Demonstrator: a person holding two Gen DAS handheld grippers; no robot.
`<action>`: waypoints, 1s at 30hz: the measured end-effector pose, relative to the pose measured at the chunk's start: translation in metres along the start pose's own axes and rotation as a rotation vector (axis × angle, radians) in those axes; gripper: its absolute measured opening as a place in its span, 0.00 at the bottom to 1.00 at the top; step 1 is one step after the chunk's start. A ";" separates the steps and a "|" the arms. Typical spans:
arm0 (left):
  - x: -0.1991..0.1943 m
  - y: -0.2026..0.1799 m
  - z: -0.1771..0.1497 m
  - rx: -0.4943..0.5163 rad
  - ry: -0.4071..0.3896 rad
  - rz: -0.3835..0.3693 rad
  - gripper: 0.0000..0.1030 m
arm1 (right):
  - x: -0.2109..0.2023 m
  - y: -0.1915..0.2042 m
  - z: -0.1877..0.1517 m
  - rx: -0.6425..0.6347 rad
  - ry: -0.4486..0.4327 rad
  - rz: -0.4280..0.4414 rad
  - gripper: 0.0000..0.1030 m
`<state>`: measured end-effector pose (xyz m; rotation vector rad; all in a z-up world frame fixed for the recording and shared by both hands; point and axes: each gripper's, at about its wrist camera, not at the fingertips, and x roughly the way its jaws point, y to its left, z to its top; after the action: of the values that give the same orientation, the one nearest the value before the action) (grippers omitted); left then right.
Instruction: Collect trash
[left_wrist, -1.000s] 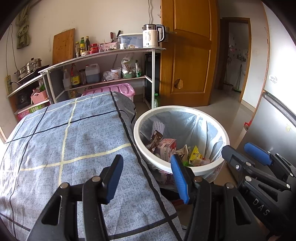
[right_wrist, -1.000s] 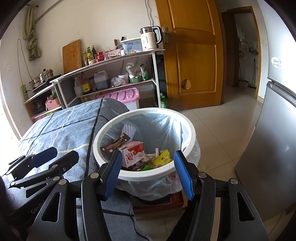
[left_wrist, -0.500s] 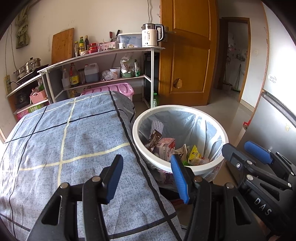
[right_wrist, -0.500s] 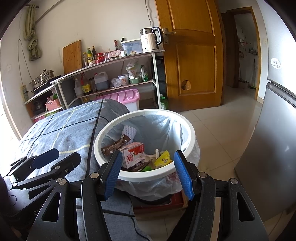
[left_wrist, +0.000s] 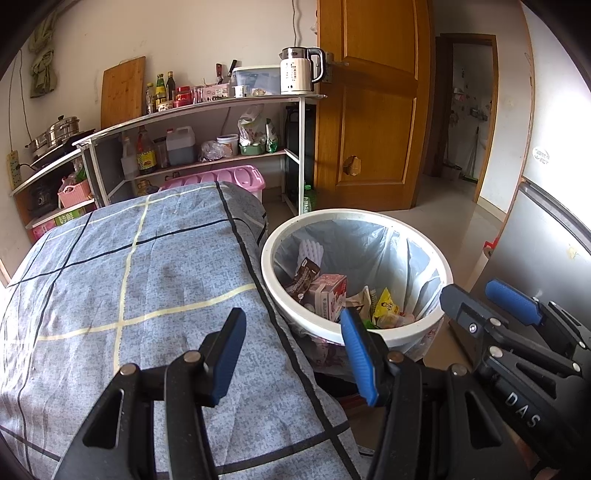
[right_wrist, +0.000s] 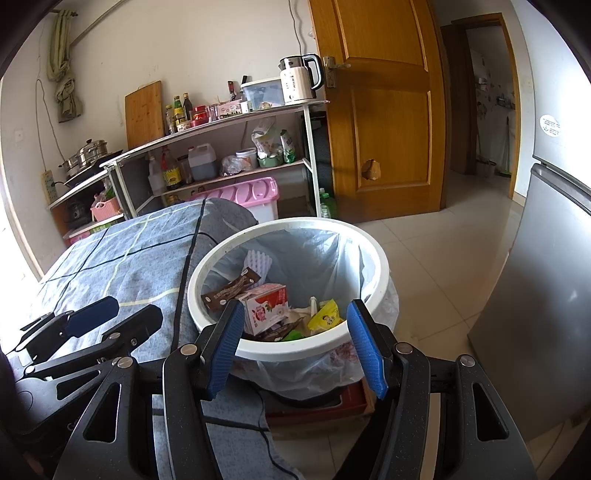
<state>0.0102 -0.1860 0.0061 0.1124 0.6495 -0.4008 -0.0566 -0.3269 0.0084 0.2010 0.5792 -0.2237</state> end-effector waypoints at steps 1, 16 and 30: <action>-0.001 0.000 0.000 0.001 -0.004 -0.002 0.54 | 0.000 0.000 0.000 0.002 0.000 0.000 0.57; -0.002 -0.001 -0.002 0.004 -0.009 0.003 0.54 | -0.004 0.001 0.000 0.005 -0.001 -0.005 0.57; -0.001 0.001 -0.003 0.005 -0.005 0.006 0.54 | -0.004 0.001 0.000 0.005 -0.001 -0.007 0.57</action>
<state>0.0082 -0.1837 0.0044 0.1182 0.6432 -0.3970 -0.0601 -0.3256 0.0109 0.2037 0.5787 -0.2322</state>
